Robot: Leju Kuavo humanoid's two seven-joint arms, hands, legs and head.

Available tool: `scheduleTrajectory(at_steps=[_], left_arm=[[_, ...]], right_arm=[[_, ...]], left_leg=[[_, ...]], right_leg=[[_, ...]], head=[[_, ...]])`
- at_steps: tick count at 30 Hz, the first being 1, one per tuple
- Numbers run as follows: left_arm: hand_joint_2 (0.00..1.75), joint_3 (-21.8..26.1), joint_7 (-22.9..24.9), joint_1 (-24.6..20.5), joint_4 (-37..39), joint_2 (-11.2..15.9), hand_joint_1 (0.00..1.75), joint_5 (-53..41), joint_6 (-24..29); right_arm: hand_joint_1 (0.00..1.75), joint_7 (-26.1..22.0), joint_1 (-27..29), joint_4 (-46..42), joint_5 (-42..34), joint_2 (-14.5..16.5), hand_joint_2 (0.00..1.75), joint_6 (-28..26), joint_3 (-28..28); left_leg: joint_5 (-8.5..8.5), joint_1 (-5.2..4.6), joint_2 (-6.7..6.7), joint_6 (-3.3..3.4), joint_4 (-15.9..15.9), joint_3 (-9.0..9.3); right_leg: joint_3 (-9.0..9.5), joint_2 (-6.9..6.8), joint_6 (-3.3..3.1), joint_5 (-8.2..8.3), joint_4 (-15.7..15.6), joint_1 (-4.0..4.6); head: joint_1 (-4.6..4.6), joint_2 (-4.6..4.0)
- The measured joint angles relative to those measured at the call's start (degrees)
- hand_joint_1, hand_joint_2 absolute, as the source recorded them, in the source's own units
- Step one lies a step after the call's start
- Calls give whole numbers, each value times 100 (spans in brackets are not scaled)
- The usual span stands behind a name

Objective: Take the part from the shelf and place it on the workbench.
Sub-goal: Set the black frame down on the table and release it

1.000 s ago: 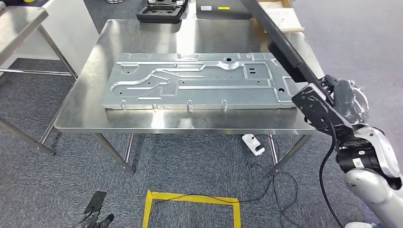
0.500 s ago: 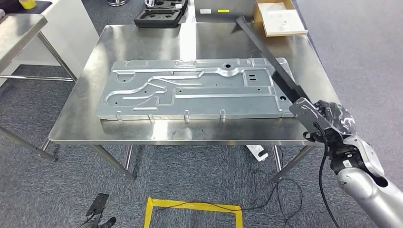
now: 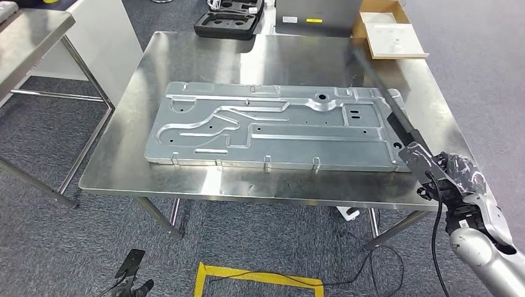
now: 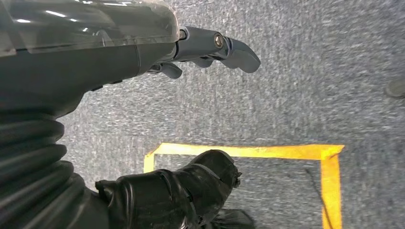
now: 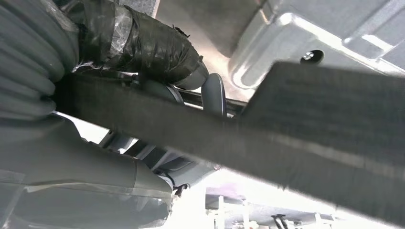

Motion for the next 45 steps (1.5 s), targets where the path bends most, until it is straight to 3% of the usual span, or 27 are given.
scheduleTrajectory(at_steps=[1,3,7,9,11,12,13,14,16,17,18,21,23,26,27,28,29,31,33,36,38,39,42,43,44,45], left_arm=[[175,-1,-8,-8,0,-2,0,6,3],[175,-4,-26,-22,0,-3,0,28,14],[175,-12,-101,-28,-2,-4,0,108,83],[175,-13,-242,-53,-2,-5,0,219,109],[175,-13,-453,-71,-2,-8,0,378,55],[175,-13,-550,-72,-2,-9,0,451,1],[175,-13,-628,-71,-2,-11,0,509,-53],[175,-13,-680,-74,-2,-11,0,555,-90],[175,-13,-730,-85,-2,-7,0,597,-63],[175,-13,-739,-94,-2,-5,0,608,-6],[131,-13,-734,-101,-2,-3,0,614,80],[0,-13,-639,-105,-2,-2,0,640,352],[0,-13,-559,-107,-2,-1,0,664,408],[0,-13,-478,-104,-2,-4,0,775,421],[0,-13,-471,-94,-2,-8,0,817,421],[0,-13,-468,-83,-2,-11,0,850,421],[0,-13,-468,-75,-2,-15,0,871,421],[0,-13,-470,-72,-2,-18,0,893,421],[0,-13,-470,-73,-2,-19,0,903,422],[0,-13,-448,-64,-1,-19,0,940,474],[0,-13,-404,-60,0,-23,0,953,571],[0,-13,-373,-60,0,-25,0,957,636],[0,-13,-297,-44,0,-34,0,969,852],[0,-13,-286,-36,0,-38,0,970,908],[0,-13,-281,-31,0,-41,0,970,951],[0,-13,-278,-29,0,-42,0,970,989]], right_arm=[[171,-8,-3,18,20,1,175,6,-1],[171,-25,-14,40,99,1,175,30,-3],[171,-40,-52,30,366,31,175,78,-2],[171,-40,-75,-30,450,56,175,99,0],[86,-40,-91,-114,503,84,87,129,0],[43,-43,-95,-161,521,101,44,142,0],[0,-48,-96,-214,534,119,0,152,0],[0,-56,-95,-268,544,137,0,158,1],[0,-78,-103,-380,574,174,0,158,2],[0,-85,-115,-431,598,190,0,156,2],[0,-90,-127,-479,622,207,0,153,2],[0,-92,-144,-590,662,264,0,143,5],[0,-92,-158,-642,658,303,0,121,7],[0,-102,-157,-659,563,358,0,62,7],[0,-107,-141,-655,528,378,0,46,8],[0,-110,-124,-651,507,396,0,36,10],[0,-110,-115,-649,498,414,0,26,12],[0,-111,-117,-647,496,436,0,4,13],[0,-112,-122,-647,493,450,0,-13,13],[0,-112,-118,-646,486,479,0,-37,13],[0,-115,-127,-651,468,495,0,-66,13],[0,-117,-132,-656,451,502,0,-85,13],[0,-121,-135,-676,404,531,0,-177,13],[0,-121,-135,-692,394,542,0,-220,13],[0,-123,-136,-719,377,552,0,-274,13],[0,-125,-140,-757,347,563,0,-338,13]], left_leg=[[-48,-15,-12,-16,31,26],[-106,-34,-35,-56,76,34],[-182,-50,-29,-163,122,16],[-408,-21,11,-251,559,-194],[-665,26,35,-319,1279,-589],[-696,47,45,-341,1521,-745],[-616,64,55,-355,1566,-810],[-441,78,64,-361,1402,-769],[-18,87,76,-348,653,-448],[94,77,75,-331,323,-297],[140,66,73,-310,115,-198],[129,52,61,-219,0,-147],[160,68,58,-142,-68,-106],[165,60,57,-63,-98,-78],[160,53,56,-54,-93,-77],[154,48,55,-50,-84,-77],[146,45,52,-50,-69,-77],[112,45,42,-72,-17,-79],[77,24,28,-120,46,-102],[77,5,18,-193,51,-113],[-33,18,27,-263,178,-160],[-176,29,35,-302,386,-246],[-695,63,56,-390,1406,-676],[-735,71,61,-402,1576,-735],[-664,77,65,-406,1521,-682],[-506,83,68,-401,1251,-519]], right_leg=[[140,7,-22,187,-344,13],[323,19,-68,316,-776,41],[400,7,-167,269,-889,7],[455,-16,-210,258,-922,-20],[487,-34,-233,233,-923,-23],[501,-40,-236,220,-922,-23],[519,-42,-233,206,-921,-25],[541,-42,-226,190,-920,-27],[591,-38,-195,158,-920,-29],[602,-33,-173,146,-917,-24],[605,-29,-145,143,-921,-18],[606,-31,-49,144,-957,-12],[548,-32,-7,25,-807,-20],[89,-12,5,-458,186,-6],[-66,-8,9,-551,493,-1],[-136,-8,10,-538,612,-1],[-100,-8,7,-427,517,-2],[233,-7,-16,-69,-191,-4],[520,-6,-50,114,-768,16],[571,-5,-118,130,-868,28],[590,-14,-180,160,-899,4],[599,-23,-205,174,-912,-9],[589,-41,-229,188,-912,-12],[584,-45,-229,189,-908,-13],[581,-47,-229,190,-904,-14],[581,-48,-228,190,-899,-17]], head=[[4,0],[8,0],[16,-1],[1,-1],[-8,-1],[-9,-1],[-9,-1],[-9,-1],[-8,-1],[-8,0],[-5,-1],[2,-1],[11,-1],[29,-2],[32,-1],[32,-1],[32,-1],[33,-2],[32,-2],[30,-1],[20,-2],[13,-2],[1,-1],[0,-1],[1,-1],[0,-2]])
